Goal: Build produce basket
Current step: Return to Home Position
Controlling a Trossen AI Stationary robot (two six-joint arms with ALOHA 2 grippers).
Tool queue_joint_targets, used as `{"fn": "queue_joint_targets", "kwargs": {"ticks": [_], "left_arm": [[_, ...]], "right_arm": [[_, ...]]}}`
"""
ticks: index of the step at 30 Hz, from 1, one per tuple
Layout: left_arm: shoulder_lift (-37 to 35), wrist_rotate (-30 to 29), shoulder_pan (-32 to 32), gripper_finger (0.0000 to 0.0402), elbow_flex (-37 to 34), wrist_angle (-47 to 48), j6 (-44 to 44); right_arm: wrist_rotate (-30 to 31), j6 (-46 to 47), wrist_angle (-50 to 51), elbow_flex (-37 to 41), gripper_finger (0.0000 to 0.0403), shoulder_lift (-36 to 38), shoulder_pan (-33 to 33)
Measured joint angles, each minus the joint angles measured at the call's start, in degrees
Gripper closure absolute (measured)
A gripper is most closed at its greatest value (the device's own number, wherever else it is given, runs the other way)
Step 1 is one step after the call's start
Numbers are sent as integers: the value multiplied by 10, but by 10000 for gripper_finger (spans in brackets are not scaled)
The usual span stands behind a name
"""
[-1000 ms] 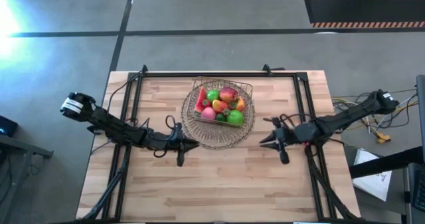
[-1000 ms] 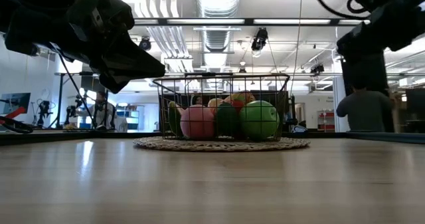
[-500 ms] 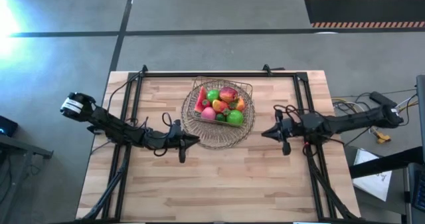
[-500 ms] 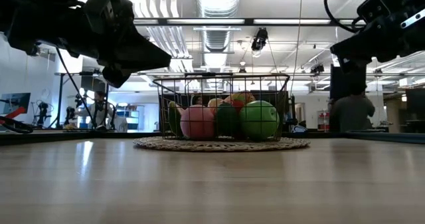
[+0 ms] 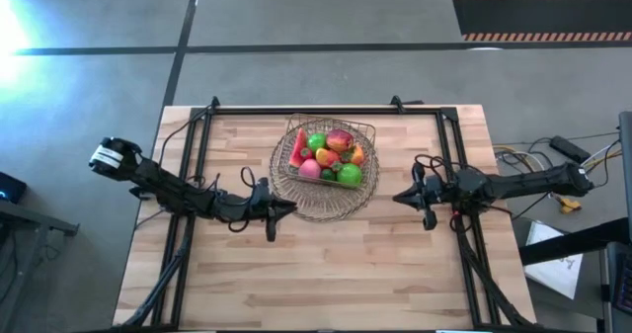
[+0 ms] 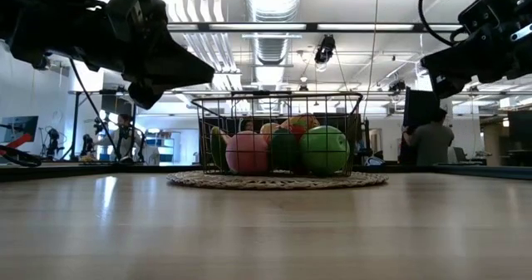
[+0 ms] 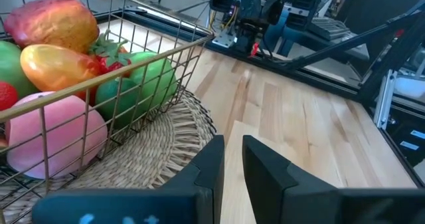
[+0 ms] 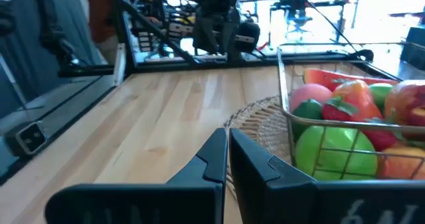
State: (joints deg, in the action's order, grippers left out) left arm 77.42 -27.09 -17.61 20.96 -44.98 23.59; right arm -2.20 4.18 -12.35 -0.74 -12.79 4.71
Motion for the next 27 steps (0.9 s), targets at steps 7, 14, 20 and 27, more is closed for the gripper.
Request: {"fn": "queue_joint_targets", "kwargs": {"ticks": [7, 14, 20, 27], "left_arm": [[-20, 0, 1, 363, -8, 1, -5], [-88, -3, 4, 363, -39, 10, -15], [-185, 5, 23, 363, -98, 10, -16], [-322, 105, 119, 380, -170, 11, -14]], "right_arm": [[-43, -18, 46, 0, 394, 37, 0], [-47, -21, 106, 0, 394, 105, -8], [-67, -46, 104, 0, 394, 127, -7], [-67, -53, 106, 0, 394, 111, -7]]}}
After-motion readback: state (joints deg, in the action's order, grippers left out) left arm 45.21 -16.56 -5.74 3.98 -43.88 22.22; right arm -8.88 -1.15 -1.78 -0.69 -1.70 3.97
